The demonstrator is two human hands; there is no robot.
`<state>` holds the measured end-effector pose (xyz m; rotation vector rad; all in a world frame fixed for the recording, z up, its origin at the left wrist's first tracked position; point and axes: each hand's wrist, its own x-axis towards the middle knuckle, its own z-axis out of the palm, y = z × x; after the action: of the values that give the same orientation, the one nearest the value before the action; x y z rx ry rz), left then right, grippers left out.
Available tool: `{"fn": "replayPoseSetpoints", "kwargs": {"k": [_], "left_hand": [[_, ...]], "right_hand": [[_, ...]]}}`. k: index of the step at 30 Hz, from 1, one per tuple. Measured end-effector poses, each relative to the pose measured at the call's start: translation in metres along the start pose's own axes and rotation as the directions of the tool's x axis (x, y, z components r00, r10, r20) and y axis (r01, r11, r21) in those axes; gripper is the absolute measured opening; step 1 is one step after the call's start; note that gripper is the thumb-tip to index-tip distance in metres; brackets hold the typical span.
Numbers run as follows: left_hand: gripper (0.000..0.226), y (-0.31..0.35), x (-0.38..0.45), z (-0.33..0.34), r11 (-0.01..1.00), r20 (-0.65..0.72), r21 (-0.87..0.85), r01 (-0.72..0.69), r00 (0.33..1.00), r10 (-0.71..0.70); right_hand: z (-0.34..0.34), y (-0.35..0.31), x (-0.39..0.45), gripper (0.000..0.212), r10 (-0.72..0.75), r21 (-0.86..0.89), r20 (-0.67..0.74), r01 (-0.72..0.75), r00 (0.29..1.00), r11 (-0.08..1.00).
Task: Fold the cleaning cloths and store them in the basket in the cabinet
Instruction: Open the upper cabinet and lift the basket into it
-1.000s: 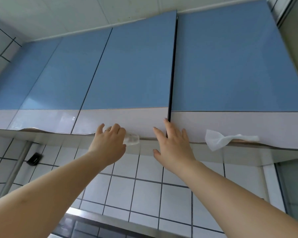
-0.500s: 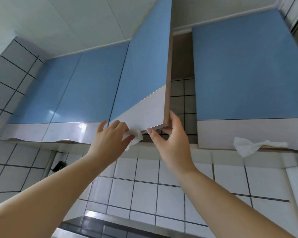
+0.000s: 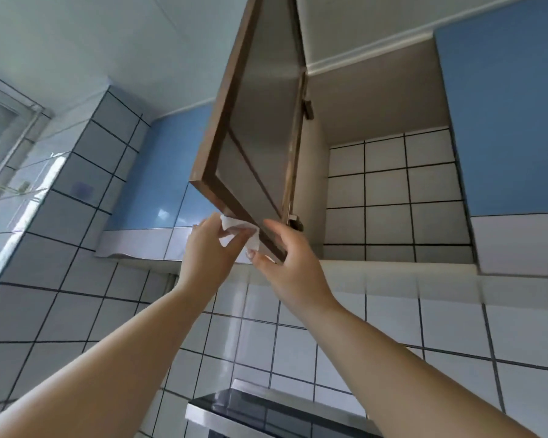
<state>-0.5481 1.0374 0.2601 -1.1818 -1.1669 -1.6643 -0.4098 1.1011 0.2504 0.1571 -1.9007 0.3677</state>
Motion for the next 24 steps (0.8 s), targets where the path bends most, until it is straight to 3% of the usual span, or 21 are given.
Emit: {"fn": "replayPoseSetpoints", "kwargs": {"k": [10, 21, 24], "left_hand": [[0.009, -0.045, 0.009, -0.024, 0.962, -0.011, -0.227, 0.152, 0.987, -0.159], [0.016, -0.054, 0.015, -0.025, 0.956, 0.007, -0.260, 0.134, 0.991, -0.137], [0.005, -0.050, 0.012, -0.027, 0.954, -0.001, -0.260, 0.153, 0.987, -0.159]], "right_hand": [[0.075, 0.009, 0.022, 0.063, -0.003, -0.282, 0.024, 0.010, 1.000, 0.959], [0.088, 0.019, 0.028, 0.063, -0.032, -0.220, -0.039, 0.022, 0.999, 0.975], [0.080, 0.020, 0.023, 0.066, -0.004, -0.227, -0.022, -0.001, 1.000, 0.974]]}}
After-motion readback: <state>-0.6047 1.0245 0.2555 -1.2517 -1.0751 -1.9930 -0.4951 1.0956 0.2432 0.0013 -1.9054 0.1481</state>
